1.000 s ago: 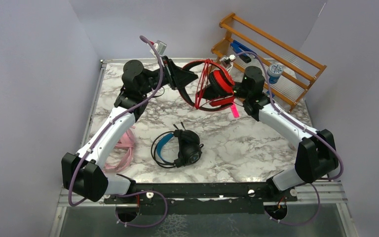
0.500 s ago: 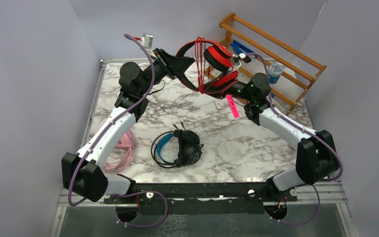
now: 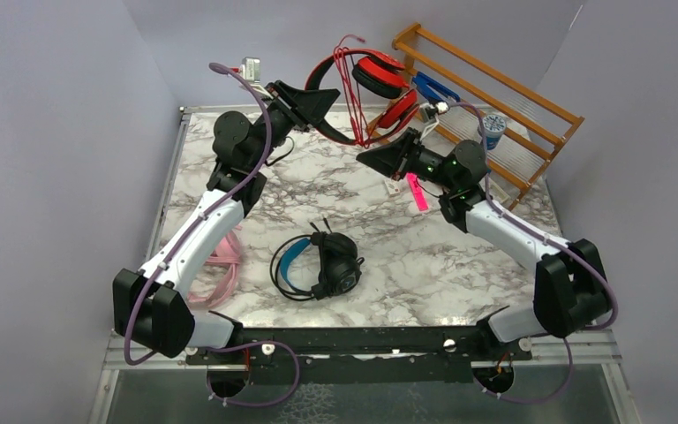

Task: Wrap the headphones
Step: Wrap the headphones cable around the headphones.

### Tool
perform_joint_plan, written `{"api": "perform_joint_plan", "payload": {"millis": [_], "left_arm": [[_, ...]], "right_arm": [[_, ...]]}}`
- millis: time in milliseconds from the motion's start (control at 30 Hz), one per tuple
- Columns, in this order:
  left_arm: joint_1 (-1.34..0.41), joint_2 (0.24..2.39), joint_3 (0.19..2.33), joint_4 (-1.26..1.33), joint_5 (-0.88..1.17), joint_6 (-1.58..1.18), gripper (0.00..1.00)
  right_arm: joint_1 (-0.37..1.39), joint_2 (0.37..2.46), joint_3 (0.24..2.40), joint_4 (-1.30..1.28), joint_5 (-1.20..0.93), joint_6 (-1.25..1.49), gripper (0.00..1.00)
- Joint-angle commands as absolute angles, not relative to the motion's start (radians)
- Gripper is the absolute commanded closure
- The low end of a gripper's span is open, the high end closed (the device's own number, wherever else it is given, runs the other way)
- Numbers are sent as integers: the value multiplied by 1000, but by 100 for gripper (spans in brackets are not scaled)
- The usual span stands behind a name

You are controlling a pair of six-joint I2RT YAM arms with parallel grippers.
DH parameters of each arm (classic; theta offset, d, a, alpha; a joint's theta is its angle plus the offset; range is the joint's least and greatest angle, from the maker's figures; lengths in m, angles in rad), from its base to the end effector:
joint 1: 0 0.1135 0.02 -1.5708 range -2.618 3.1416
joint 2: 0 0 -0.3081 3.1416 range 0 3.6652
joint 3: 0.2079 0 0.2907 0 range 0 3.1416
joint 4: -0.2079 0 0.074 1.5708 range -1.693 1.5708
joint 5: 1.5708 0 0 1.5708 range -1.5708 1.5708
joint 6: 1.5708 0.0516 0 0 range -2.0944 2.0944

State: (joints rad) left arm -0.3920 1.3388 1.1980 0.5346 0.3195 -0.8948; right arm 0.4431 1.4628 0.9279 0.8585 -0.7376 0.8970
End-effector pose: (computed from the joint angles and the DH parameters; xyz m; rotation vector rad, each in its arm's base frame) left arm 0.3198 -0.1498 0.4800 -0.0189 1.3047 -1.3037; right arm 0.3180 0.1893 0.3621 -0.3997 1.4667 1.5617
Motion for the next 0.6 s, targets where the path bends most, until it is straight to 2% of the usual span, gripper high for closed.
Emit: {"api": "perform_joint_plan", "payload": {"millis": [0,133,167,300,400,467,500,533,567], "left_arm": [[-390,1319,1205,556,287,-945,100],[-390,1296,1235,383,268,-989,100],[-390,1293,1247,330,259,-1000,100],[-389,1292,1297,175,247,-1015,100],[-390,1289,1310,141,266,-1031,100],[-390,1285,1311,137,283,-1048,100],[-390,1283,1312,133,290,-1057,100],[-390,1282,1313,129,297,-1063,100],[-390,1281,1316,124,303,-1067,100]], "right_arm": [[434,1337,904,658,-601,673,84],[397,1271,882,531,-535,544,68],[380,1259,873,516,-527,532,62],[304,1256,861,498,-581,511,46],[258,1299,887,469,-646,488,43],[236,1325,891,489,-682,480,35],[230,1347,908,495,-710,463,22],[229,1373,934,485,-738,444,4],[228,1404,962,475,-767,428,1]]}}
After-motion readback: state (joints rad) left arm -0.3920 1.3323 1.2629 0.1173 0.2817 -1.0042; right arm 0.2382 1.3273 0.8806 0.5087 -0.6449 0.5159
